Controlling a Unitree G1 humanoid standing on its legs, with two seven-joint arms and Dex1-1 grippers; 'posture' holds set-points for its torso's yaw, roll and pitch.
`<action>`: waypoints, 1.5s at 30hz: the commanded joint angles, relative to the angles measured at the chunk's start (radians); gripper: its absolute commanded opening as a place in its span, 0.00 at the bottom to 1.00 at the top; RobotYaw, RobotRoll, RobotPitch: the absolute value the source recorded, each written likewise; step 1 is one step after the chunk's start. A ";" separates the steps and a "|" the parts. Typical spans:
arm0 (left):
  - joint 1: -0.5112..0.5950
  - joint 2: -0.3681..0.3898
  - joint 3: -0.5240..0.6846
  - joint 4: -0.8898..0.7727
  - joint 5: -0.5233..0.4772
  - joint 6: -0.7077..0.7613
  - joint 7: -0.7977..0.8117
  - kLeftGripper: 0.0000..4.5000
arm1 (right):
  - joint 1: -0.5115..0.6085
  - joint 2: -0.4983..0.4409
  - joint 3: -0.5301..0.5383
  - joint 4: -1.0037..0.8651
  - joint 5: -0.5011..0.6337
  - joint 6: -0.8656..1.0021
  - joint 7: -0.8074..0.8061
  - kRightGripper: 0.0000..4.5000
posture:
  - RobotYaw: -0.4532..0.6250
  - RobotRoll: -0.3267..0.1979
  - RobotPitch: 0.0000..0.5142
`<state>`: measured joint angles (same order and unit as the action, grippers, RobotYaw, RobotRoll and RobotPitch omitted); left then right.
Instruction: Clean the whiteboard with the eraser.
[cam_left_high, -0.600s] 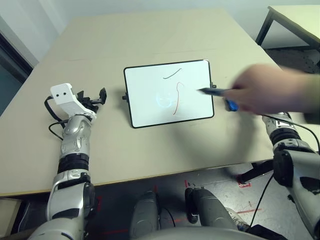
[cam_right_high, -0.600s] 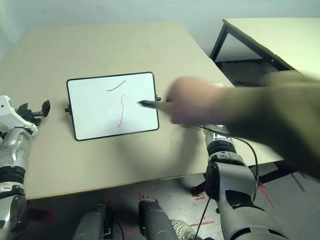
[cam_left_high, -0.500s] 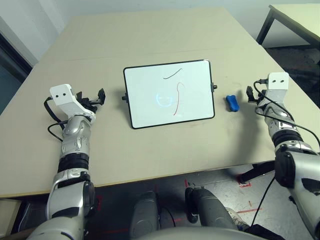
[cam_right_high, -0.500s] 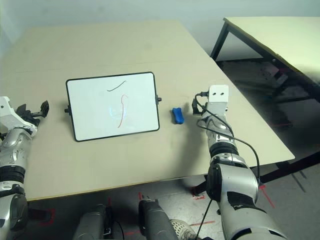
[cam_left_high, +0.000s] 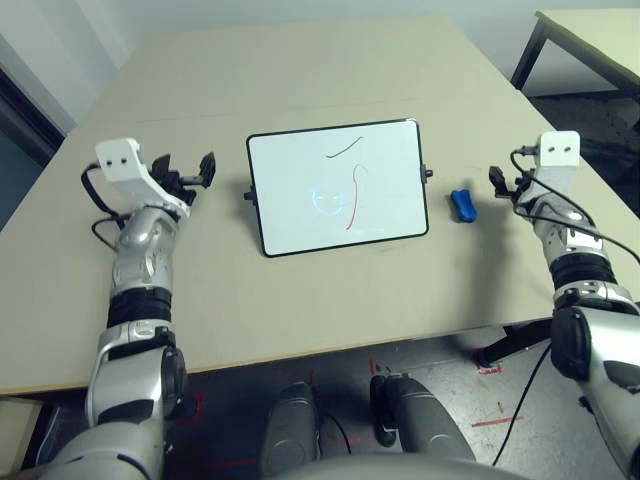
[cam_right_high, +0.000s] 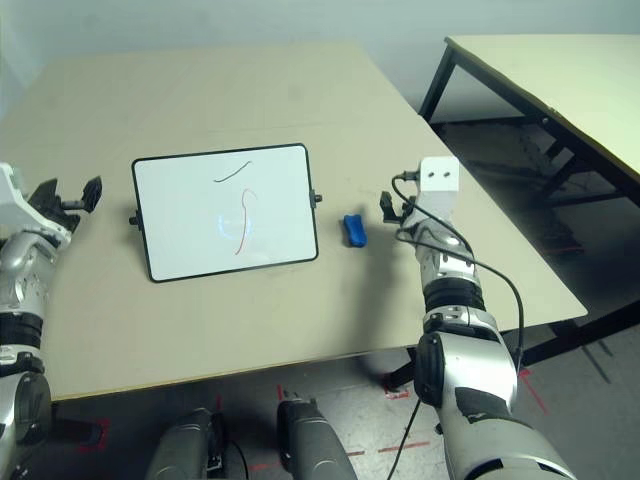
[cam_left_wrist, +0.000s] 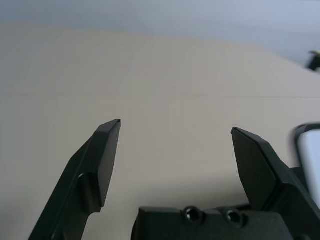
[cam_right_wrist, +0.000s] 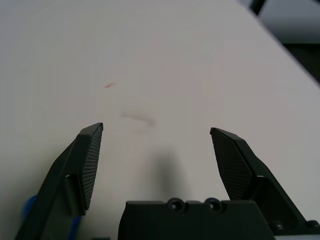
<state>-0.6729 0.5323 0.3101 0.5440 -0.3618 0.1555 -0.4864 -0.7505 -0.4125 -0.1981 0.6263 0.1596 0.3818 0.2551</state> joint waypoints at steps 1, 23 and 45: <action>-0.024 0.031 -0.055 -0.074 -0.033 0.123 -0.128 1.00 | 0.059 0.021 0.044 -0.163 0.017 0.183 0.015 0.99 | 0.29 0.62 0.13; -0.076 -0.033 -0.257 -0.225 -0.022 0.309 -0.346 1.00 | 0.128 0.061 0.076 -0.318 0.000 0.505 -0.032 0.57 | 0.31 0.62 0.14; 0.068 0.020 -0.234 -0.416 -0.031 0.400 -0.315 1.00 | -0.129 0.081 0.191 -0.597 0.086 0.622 0.122 0.12 | 0.34 0.62 0.18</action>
<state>-0.6114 0.5409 0.0669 0.1508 -0.3894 0.5419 -0.8037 -0.8607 -0.3426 -0.0431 0.0759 0.2168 0.9668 0.3490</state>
